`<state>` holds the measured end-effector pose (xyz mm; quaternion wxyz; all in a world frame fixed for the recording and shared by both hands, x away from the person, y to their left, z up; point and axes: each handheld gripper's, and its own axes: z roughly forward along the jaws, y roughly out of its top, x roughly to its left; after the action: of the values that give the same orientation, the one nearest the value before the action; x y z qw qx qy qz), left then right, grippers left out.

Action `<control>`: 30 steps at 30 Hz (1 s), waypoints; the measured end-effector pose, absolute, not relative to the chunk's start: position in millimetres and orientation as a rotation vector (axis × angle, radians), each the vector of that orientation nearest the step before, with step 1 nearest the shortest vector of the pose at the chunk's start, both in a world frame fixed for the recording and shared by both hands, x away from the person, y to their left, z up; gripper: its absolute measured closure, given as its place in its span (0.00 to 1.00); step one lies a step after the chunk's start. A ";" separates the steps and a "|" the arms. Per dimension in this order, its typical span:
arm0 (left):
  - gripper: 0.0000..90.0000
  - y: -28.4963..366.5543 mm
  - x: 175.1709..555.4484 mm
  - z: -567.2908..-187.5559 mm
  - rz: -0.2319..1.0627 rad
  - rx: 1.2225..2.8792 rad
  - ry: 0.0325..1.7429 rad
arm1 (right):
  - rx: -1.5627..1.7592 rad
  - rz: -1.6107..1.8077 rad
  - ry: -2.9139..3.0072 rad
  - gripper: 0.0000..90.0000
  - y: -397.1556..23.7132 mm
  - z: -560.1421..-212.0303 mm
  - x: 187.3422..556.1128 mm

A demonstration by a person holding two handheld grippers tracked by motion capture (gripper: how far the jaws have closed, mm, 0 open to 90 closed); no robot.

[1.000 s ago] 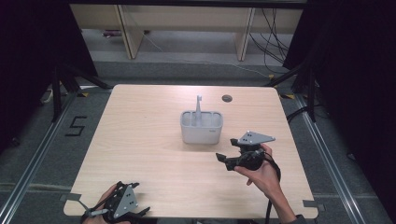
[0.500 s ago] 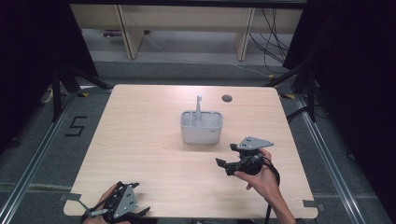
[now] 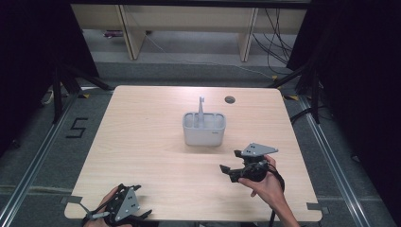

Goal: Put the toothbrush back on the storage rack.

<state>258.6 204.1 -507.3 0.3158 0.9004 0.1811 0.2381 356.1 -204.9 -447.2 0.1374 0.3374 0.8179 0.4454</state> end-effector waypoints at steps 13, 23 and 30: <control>0.17 204.4 258.2 -506.6 0.619 2.374 0.476 | 0.977 1.281 2.394 0.23 -206.8 -460.3 346.6; 0.17 204.1 258.2 -506.6 0.621 2.371 0.475 | 0.997 1.257 2.426 0.21 -205.0 -469.2 335.5; 0.17 204.1 258.2 -507.6 0.634 2.367 0.482 | 1.006 1.243 2.438 0.19 -206.2 -474.0 328.1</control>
<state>258.2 204.1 -507.6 0.3168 0.8990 0.1829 0.2408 328.1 -206.2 -474.0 0.1128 0.3430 0.8308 0.4237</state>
